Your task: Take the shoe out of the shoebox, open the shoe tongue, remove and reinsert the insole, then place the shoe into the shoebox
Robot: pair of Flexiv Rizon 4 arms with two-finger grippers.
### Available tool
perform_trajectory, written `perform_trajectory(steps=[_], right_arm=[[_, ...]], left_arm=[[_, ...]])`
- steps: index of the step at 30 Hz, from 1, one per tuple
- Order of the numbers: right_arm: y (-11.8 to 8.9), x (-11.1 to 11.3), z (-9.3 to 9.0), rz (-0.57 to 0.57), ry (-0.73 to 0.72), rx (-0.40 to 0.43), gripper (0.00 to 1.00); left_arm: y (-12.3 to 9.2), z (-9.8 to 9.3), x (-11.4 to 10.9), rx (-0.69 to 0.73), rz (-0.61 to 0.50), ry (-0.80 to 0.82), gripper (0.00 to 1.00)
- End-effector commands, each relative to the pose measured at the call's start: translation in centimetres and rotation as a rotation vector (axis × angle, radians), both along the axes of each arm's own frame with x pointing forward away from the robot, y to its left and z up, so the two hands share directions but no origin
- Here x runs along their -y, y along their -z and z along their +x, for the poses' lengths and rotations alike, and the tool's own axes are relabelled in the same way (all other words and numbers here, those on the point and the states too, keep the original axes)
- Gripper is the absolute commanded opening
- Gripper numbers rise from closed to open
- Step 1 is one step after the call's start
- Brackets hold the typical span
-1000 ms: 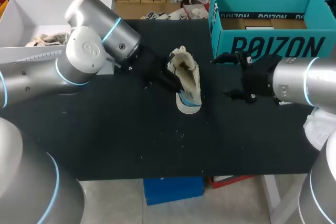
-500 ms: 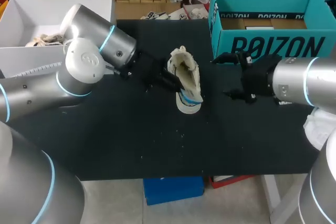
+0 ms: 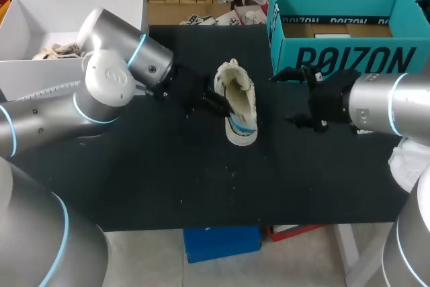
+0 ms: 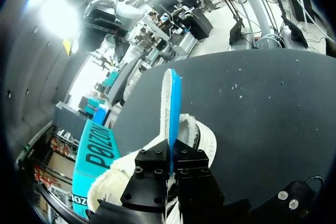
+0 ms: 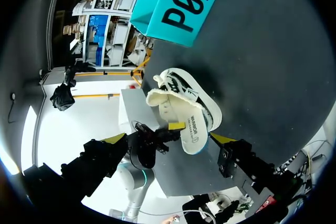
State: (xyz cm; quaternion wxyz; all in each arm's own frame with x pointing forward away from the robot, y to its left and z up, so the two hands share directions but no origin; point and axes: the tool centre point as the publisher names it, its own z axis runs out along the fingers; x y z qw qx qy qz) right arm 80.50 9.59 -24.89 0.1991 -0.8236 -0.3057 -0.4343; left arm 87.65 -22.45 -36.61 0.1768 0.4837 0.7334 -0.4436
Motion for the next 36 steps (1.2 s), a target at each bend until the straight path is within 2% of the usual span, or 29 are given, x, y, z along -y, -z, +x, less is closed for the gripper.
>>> perform_trajectory(steps=[1,12,13,14,16,18,19,23,25,28,31,32,35,36], right_arm=[[0.3,-0.1,-0.8,-0.07,0.341,0.048,1.0],[0.3,-0.1,-0.8,-0.07,0.341,0.048,1.0],[0.3,-0.1,-0.8,-0.07,0.341,0.048,1.0],[0.3,-0.1,-0.8,-0.07,0.341,0.048,1.0],[0.3,-0.1,-0.8,-0.07,0.341,0.048,1.0],[0.3,-0.1,-0.8,-0.07,0.341,0.048,1.0],[0.3,-0.1,-0.8,-0.07,0.341,0.048,1.0],[0.3,-0.1,-0.8,-0.07,0.341,0.048,1.0],[0.3,-0.1,-0.8,-0.07,0.341,0.048,1.0],[0.3,-0.1,-0.8,-0.07,0.341,0.048,1.0],[0.3,-0.1,-0.8,-0.07,0.341,0.048,1.0],[0.3,-0.1,-0.8,-0.07,0.341,0.048,1.0],[0.3,-0.1,-0.8,-0.07,0.341,0.048,1.0],[0.3,-0.1,-0.8,-0.07,0.341,0.048,1.0]], left_arm=[[0.1,1.1,0.3,-0.007,0.008,0.007,0.0],[0.7,2.4,0.2,-0.017,0.047,-0.018,0.0],[0.7,2.5,0.2,-0.016,0.047,-0.019,0.11],[0.6,2.5,0.2,-0.016,0.047,-0.021,0.28],[0.3,2.2,0.4,-0.011,0.043,-0.02,0.45],[-0.1,1.8,0.4,-0.008,0.042,-0.006,0.69],[-0.3,1.5,0.5,-0.007,0.04,0.005,0.73],[-0.8,0.2,0.5,-0.006,0.042,0.039,0.72],[-0.9,-0.3,0.6,-0.01,0.045,0.057,0.68],[-0.9,-1.0,0.7,-0.016,0.045,0.078,0.49],[-0.8,-1.7,0.9,-0.022,0.05,0.106,0.36],[-0.7,-1.8,0.9,-0.025,0.055,0.115,0.24],[-0.4,-2.2,0.8,-0.034,0.073,0.138,0.2],[-0.4,-2.3,0.7,-0.034,0.074,0.14,0.16]])
